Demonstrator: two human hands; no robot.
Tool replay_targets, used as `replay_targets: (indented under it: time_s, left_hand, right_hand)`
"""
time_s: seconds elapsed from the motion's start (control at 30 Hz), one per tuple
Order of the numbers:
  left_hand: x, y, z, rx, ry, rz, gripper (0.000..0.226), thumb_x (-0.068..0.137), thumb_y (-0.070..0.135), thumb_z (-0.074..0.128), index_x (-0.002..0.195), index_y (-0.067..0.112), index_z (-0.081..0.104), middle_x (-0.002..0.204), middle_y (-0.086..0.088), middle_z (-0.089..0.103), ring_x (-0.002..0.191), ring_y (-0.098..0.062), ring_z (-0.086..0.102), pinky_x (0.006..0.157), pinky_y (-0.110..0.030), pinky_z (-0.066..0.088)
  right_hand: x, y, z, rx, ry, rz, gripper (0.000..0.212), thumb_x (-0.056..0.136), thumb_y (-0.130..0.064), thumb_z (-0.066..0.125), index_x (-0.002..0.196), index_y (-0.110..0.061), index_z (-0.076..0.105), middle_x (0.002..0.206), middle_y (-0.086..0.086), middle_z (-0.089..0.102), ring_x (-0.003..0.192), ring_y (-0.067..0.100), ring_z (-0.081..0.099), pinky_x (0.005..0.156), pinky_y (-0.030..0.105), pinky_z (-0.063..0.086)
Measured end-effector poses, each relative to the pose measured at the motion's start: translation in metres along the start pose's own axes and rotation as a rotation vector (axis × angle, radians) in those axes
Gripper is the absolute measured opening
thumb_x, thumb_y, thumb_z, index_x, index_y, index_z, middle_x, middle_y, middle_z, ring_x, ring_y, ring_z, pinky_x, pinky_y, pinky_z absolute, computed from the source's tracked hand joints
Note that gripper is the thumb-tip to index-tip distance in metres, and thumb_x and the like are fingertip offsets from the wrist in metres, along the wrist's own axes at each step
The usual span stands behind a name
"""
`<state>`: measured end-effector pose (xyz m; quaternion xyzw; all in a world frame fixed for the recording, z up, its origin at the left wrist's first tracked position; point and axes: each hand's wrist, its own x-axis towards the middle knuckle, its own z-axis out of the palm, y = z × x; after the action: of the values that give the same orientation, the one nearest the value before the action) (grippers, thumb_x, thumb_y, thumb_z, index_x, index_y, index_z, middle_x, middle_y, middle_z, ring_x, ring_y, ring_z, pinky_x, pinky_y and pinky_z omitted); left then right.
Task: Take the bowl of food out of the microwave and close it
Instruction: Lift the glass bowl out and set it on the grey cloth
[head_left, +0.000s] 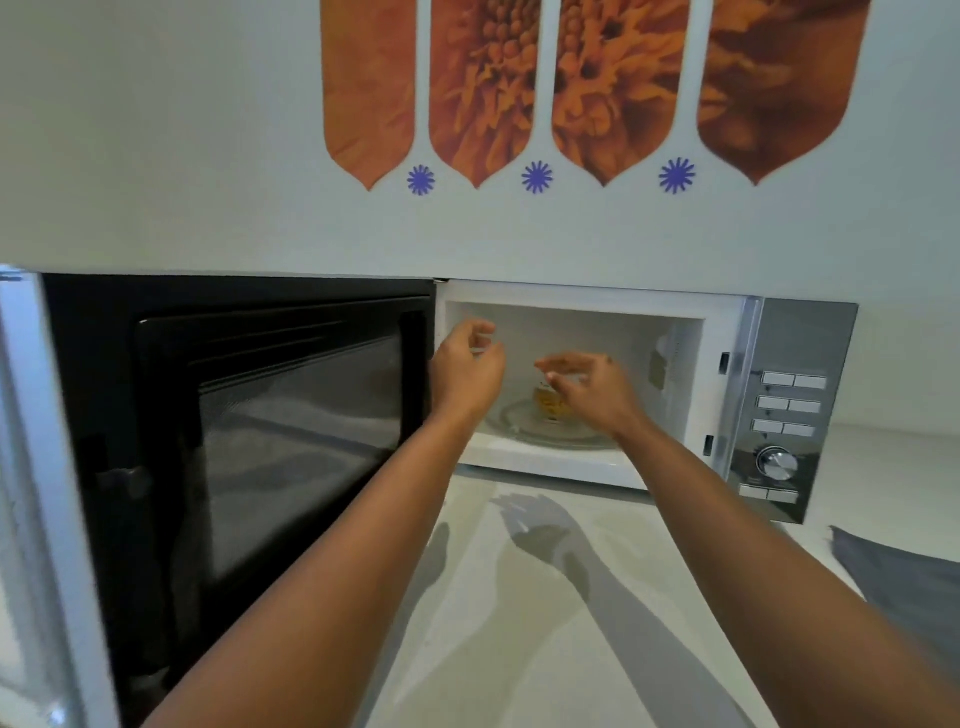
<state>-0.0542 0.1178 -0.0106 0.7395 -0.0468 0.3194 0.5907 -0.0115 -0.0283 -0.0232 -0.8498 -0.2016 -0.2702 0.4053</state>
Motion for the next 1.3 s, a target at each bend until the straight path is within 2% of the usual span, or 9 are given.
replay_targets:
  time_s: [0.17,0.27,0.4,0.53,0.7,0.87,0.97,1.1,1.3]
  left_hand:
    - [0.041,-0.031,0.034,-0.069,-0.145,-0.290,0.025,0.089,0.021,0.045,0.110,0.017,0.059,0.114,-0.005,0.060,0.095,-0.020,0.053,0.081,-0.030,0.044]
    - [0.060,-0.049,0.048,-0.094,-0.188,-0.387,0.012,0.090,0.023,0.045,0.096,0.020,0.056,0.105,-0.005,0.058,0.096,-0.023,0.054,0.082,-0.033,0.043]
    - [0.081,-0.074,0.061,-0.132,-0.221,-0.491,0.015,0.091,0.020,0.044,0.102,0.016,0.054,0.101,-0.007,0.054,0.092,-0.023,0.051,0.078,-0.034,0.042]
    - [0.096,-0.095,0.073,-0.166,-0.246,-0.555,0.011,0.093,0.020,0.044,0.093,0.017,0.053,0.106,-0.006,0.053,0.098,-0.023,0.050,0.080,-0.035,0.042]
    - [0.109,-0.109,0.084,-0.186,-0.261,-0.587,0.014,0.092,0.020,0.044,0.103,0.015,0.052,0.108,-0.006,0.053,0.098,-0.024,0.050,0.081,-0.035,0.042]
    - [0.116,-0.113,0.093,-0.205,-0.262,-0.596,0.015,0.092,0.019,0.044,0.101,0.013,0.054,0.103,-0.007,0.054,0.088,-0.022,0.050,0.060,-0.027,0.040]
    - [0.117,-0.115,0.100,-0.235,-0.276,-0.600,0.029,0.092,0.019,0.044,0.118,0.011,0.053,0.109,-0.006,0.053,0.098,-0.024,0.049,0.072,-0.031,0.041]
    - [0.116,-0.114,0.107,-0.251,-0.291,-0.595,0.034,0.092,0.020,0.044,0.123,0.010,0.052,0.110,-0.007,0.052,0.100,-0.024,0.048,0.078,-0.033,0.041]
    - [0.115,-0.116,0.116,-0.262,-0.317,-0.612,0.035,0.092,0.020,0.043,0.124,0.011,0.051,0.114,-0.007,0.052,0.104,-0.024,0.048,0.082,-0.035,0.042]
  right_hand:
    - [0.031,0.055,-0.010,-0.159,-0.017,0.232,0.029,0.085,-0.013,0.057,0.113,-0.015,0.064,0.122,0.007,0.065,0.111,0.021,0.059,0.097,0.030,0.043]
    - [0.051,0.084,-0.009,-0.240,-0.059,0.312,0.032,0.087,-0.015,0.055,0.119,-0.014,0.058,0.129,0.010,0.059,0.117,0.026,0.055,0.098,0.033,0.041]
    - [0.068,0.116,-0.001,-0.244,-0.041,0.419,0.039,0.085,-0.024,0.059,0.122,-0.015,0.054,0.133,0.013,0.055,0.119,0.029,0.052,0.097,0.035,0.040]
    - [0.077,0.137,0.012,-0.304,0.023,0.379,0.045,0.080,-0.022,0.066,0.123,-0.016,0.054,0.134,0.013,0.052,0.118,0.029,0.052,0.098,0.032,0.041]
    - [0.083,0.149,0.028,-0.431,0.001,0.184,0.043,0.080,-0.016,0.065,0.122,-0.019,0.055,0.140,0.009,0.043,0.129,0.027,0.037,0.105,0.032,0.031]
    - [0.086,0.155,0.033,-0.406,0.003,0.167,0.028,0.081,-0.009,0.063,0.108,-0.018,0.064,0.125,0.011,0.058,0.115,0.025,0.050,0.100,0.027,0.035]
    - [0.090,0.153,0.035,-0.391,-0.009,0.179,0.027,0.083,-0.009,0.061,0.110,-0.014,0.064,0.123,0.013,0.059,0.113,0.027,0.052,0.098,0.029,0.038]
    - [0.096,0.149,0.043,-0.274,-0.017,0.307,0.027,0.084,-0.015,0.059,0.109,-0.005,0.060,0.119,0.015,0.059,0.104,0.027,0.055,0.084,0.025,0.039]
    - [0.099,0.145,0.044,-0.361,-0.075,0.289,0.024,0.084,-0.009,0.056,0.106,-0.003,0.065,0.122,0.019,0.060,0.112,0.034,0.054,0.100,0.034,0.042]
